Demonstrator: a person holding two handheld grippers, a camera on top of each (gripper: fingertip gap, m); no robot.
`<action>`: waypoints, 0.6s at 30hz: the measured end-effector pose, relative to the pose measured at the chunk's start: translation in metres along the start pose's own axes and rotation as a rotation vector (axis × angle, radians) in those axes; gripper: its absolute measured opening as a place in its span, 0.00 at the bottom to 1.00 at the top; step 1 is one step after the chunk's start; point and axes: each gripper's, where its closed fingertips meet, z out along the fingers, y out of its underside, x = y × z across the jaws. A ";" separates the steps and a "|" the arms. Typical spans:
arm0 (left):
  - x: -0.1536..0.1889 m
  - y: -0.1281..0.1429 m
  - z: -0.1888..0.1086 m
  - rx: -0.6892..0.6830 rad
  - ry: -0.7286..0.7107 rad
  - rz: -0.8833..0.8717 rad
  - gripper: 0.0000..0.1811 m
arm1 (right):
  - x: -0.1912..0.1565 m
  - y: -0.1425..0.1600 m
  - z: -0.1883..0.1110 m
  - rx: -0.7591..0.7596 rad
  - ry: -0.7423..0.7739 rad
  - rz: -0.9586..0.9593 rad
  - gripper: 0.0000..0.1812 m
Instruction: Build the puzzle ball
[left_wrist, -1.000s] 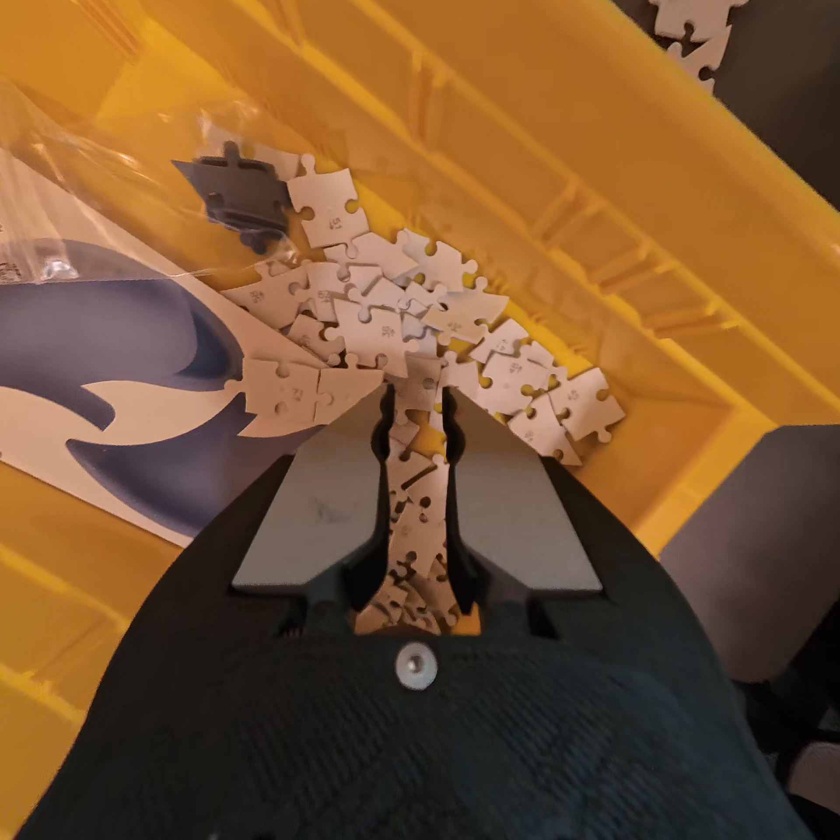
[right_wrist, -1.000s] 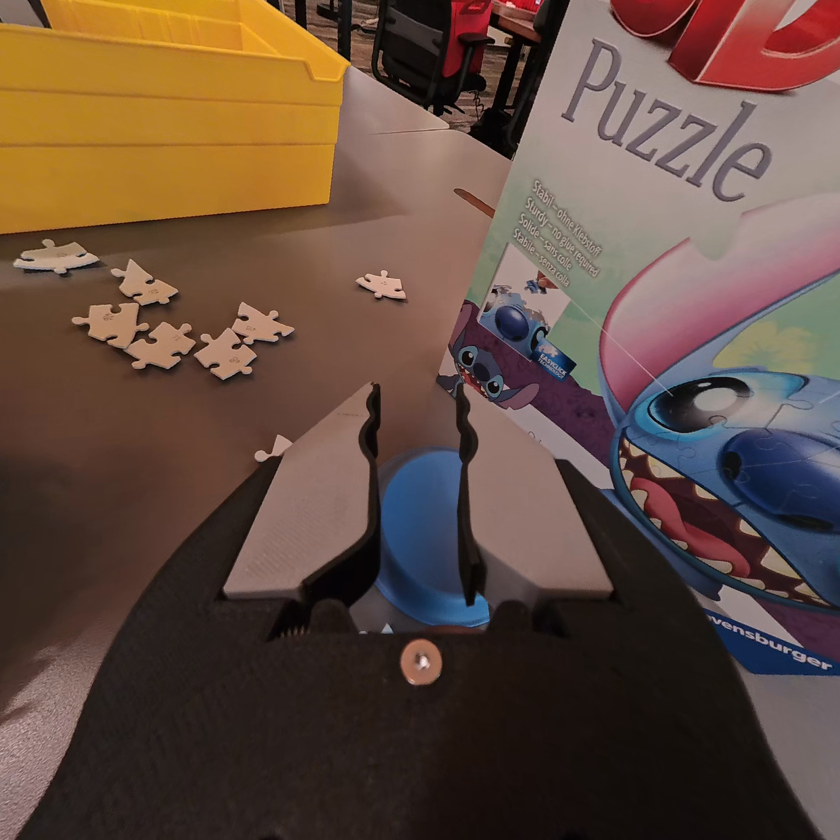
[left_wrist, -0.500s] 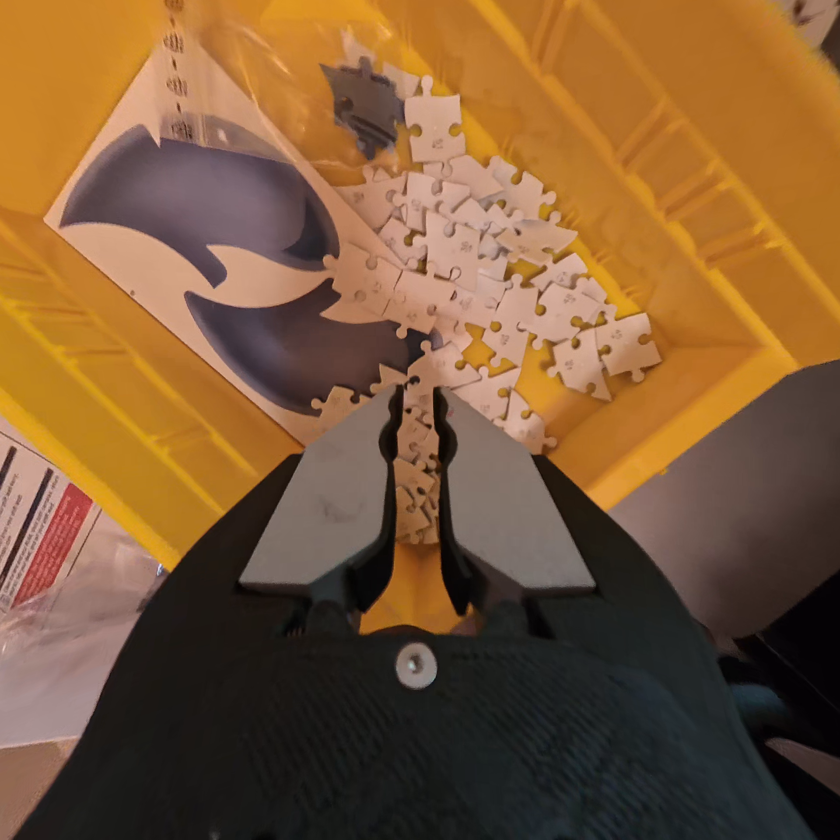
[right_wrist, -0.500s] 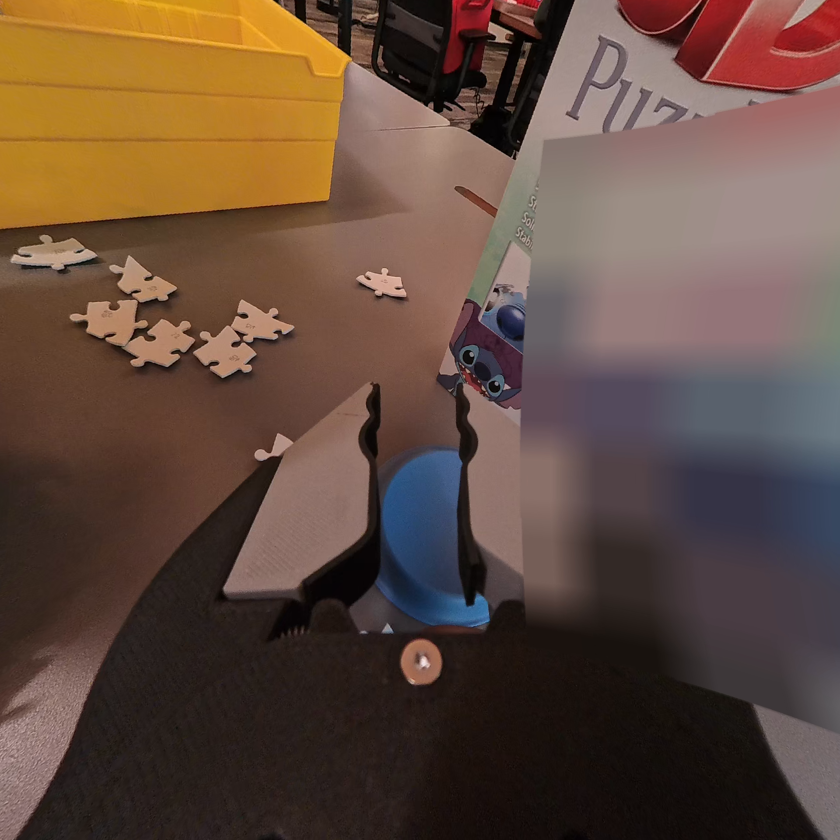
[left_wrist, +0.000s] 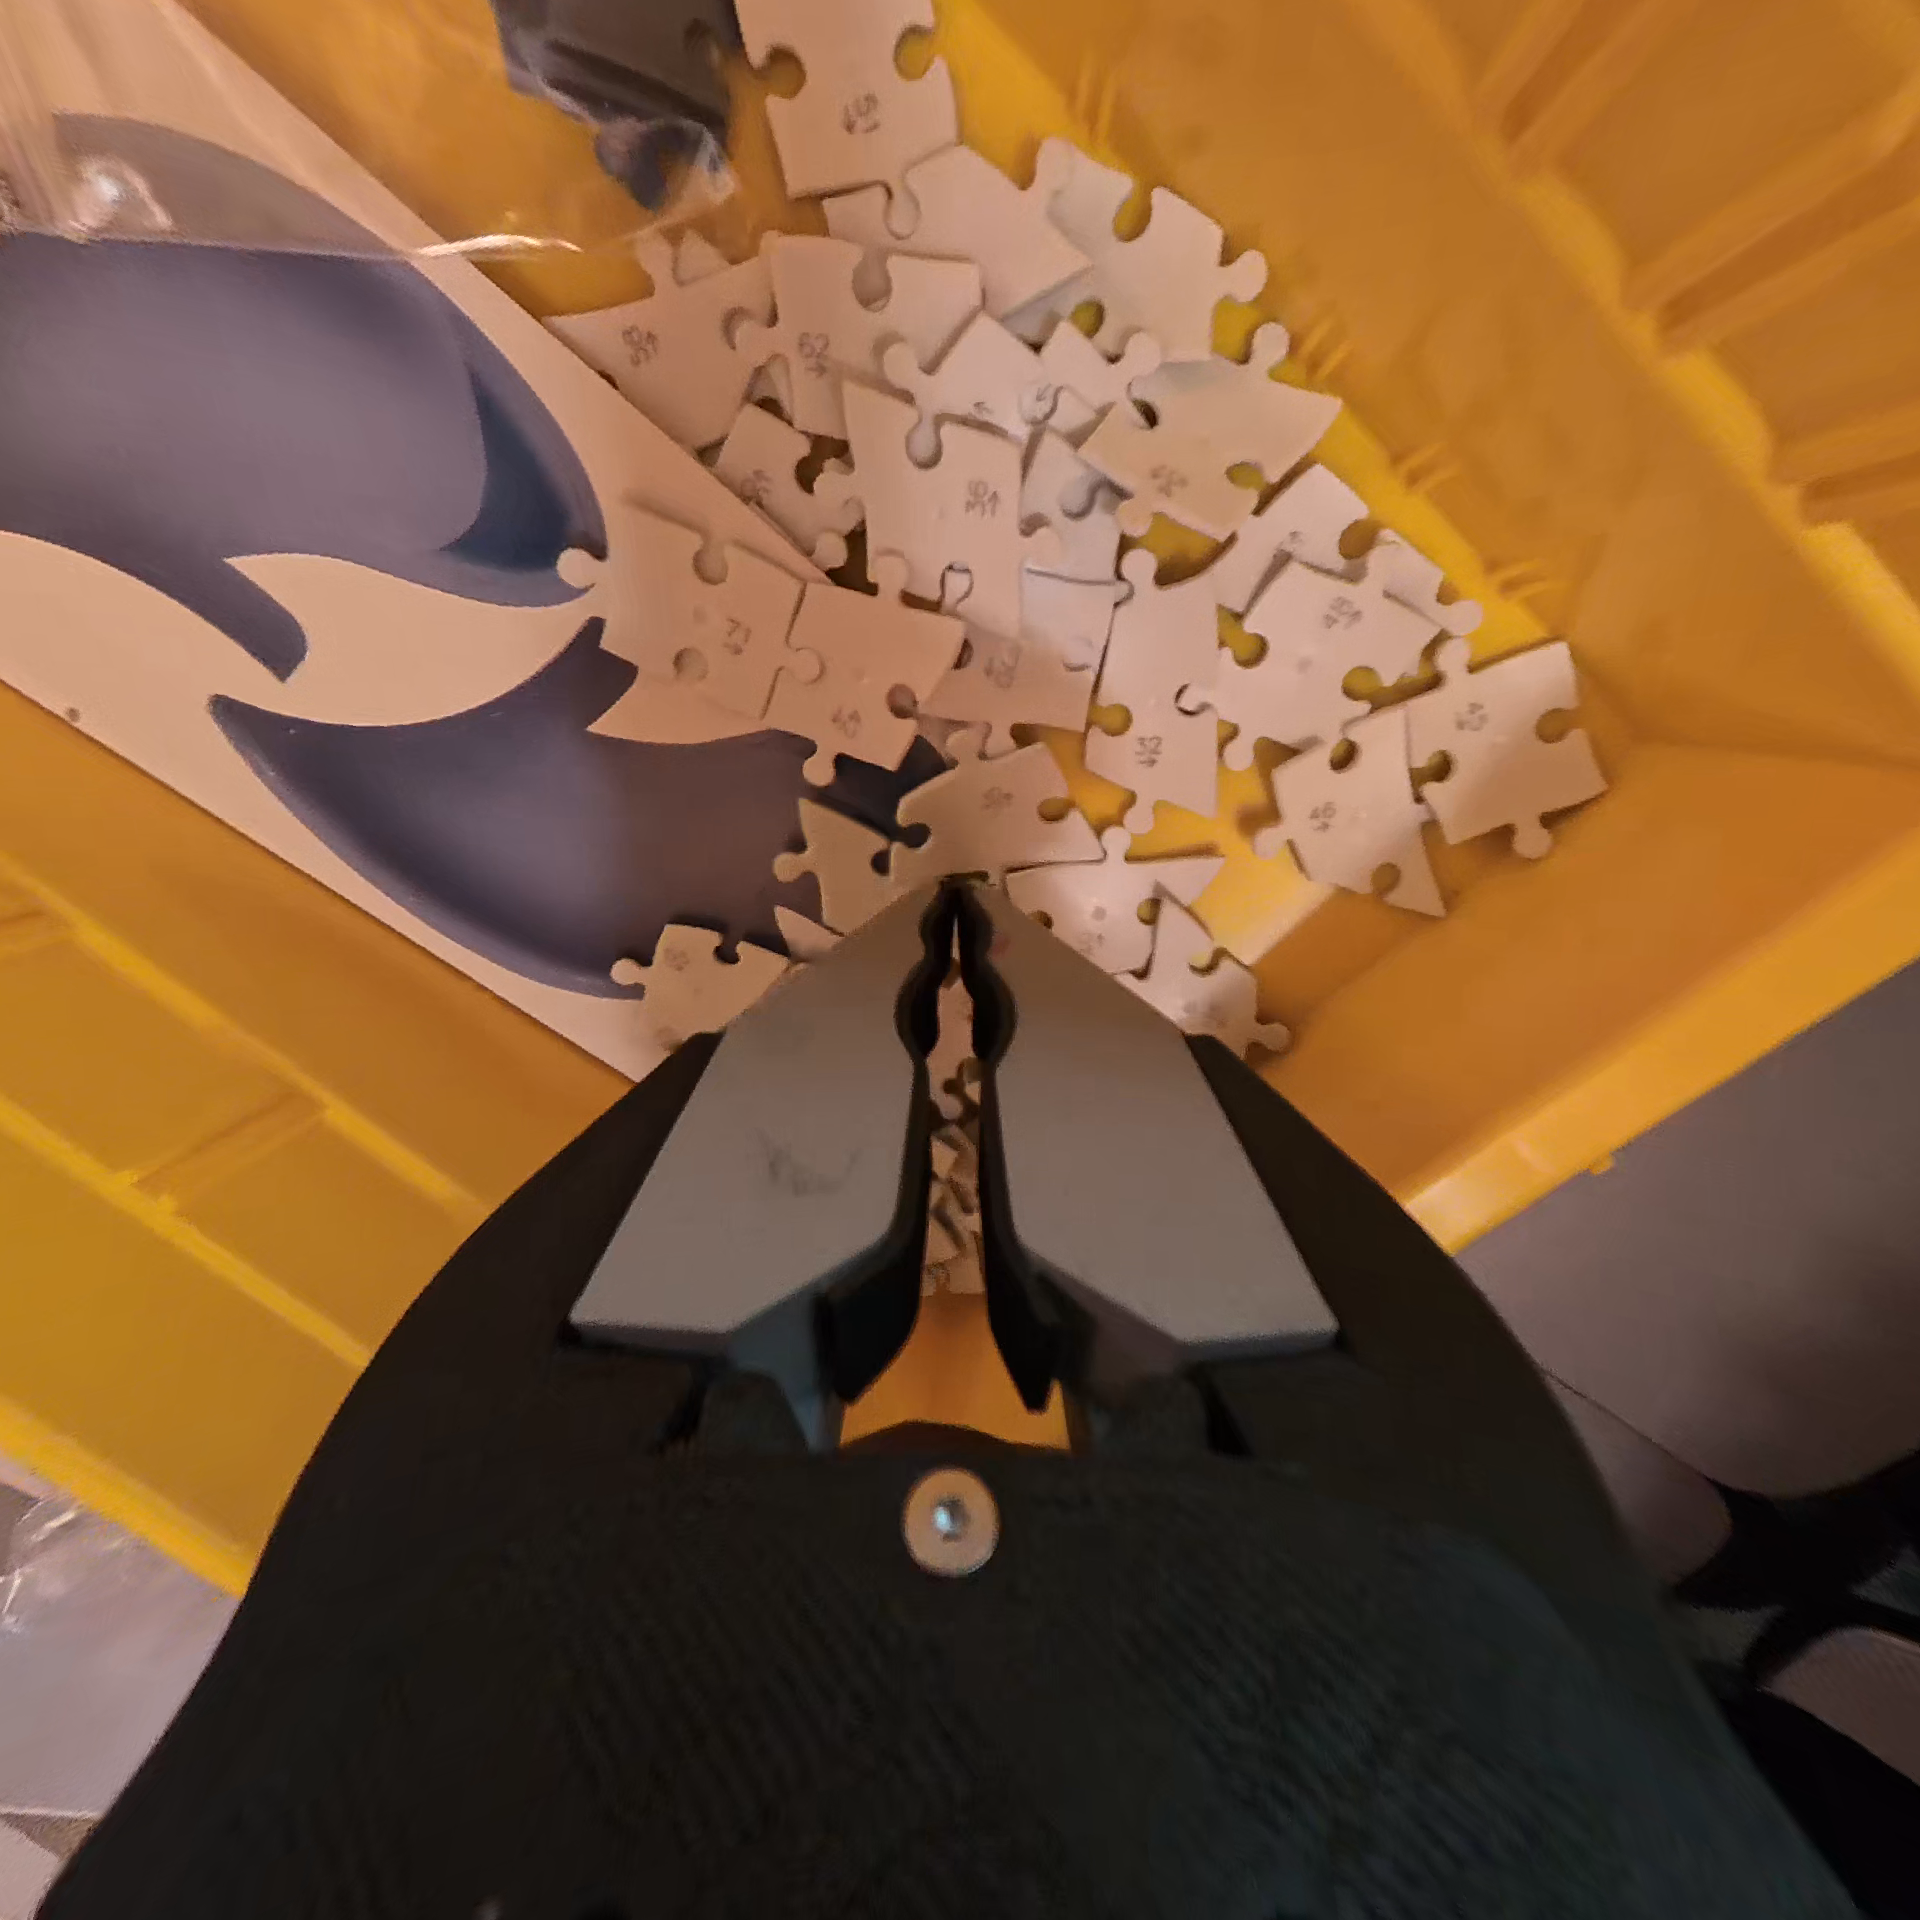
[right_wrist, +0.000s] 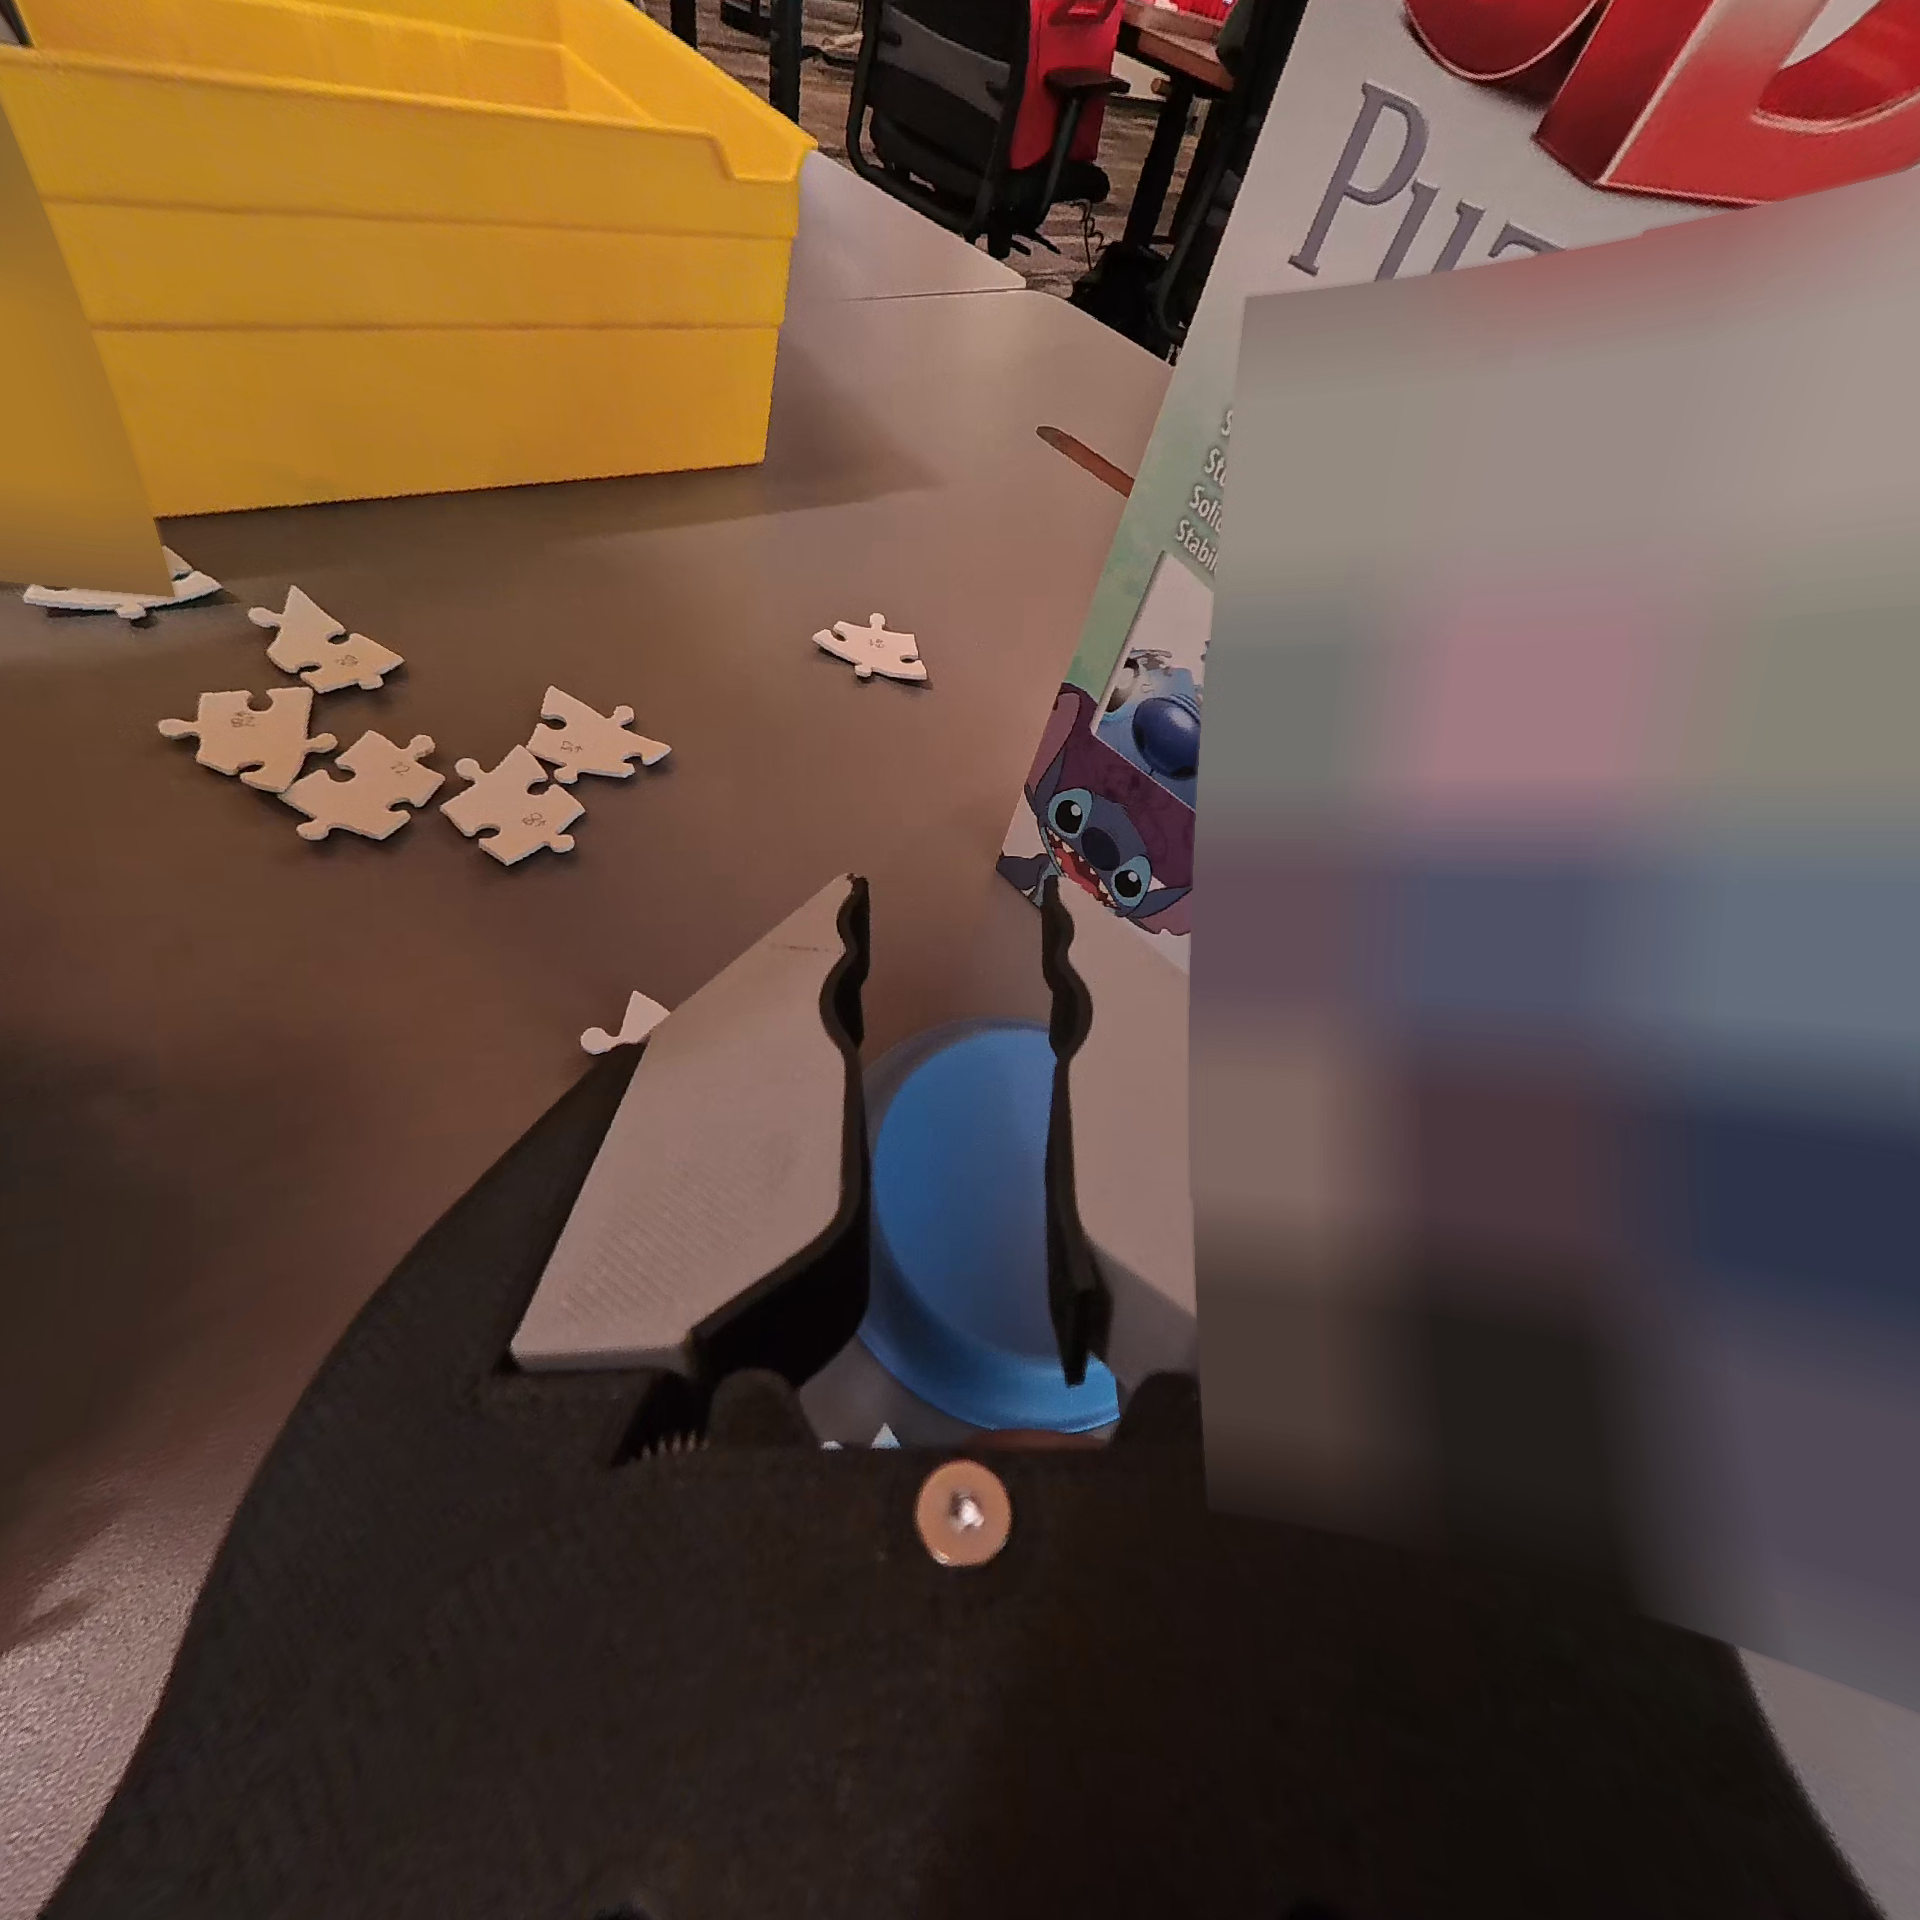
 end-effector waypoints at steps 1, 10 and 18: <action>-0.002 -0.004 -0.003 0.025 -0.010 -0.008 0.00 | 0.000 0.000 0.000 0.000 0.001 0.000 0.16; 0.000 0.017 -0.010 -0.050 -0.026 -0.039 0.00 | 0.001 0.001 0.000 -0.004 0.004 0.002 0.16; 0.012 -0.007 -0.005 0.037 0.016 0.025 0.00 | 0.001 0.001 0.000 -0.004 0.005 -0.003 0.16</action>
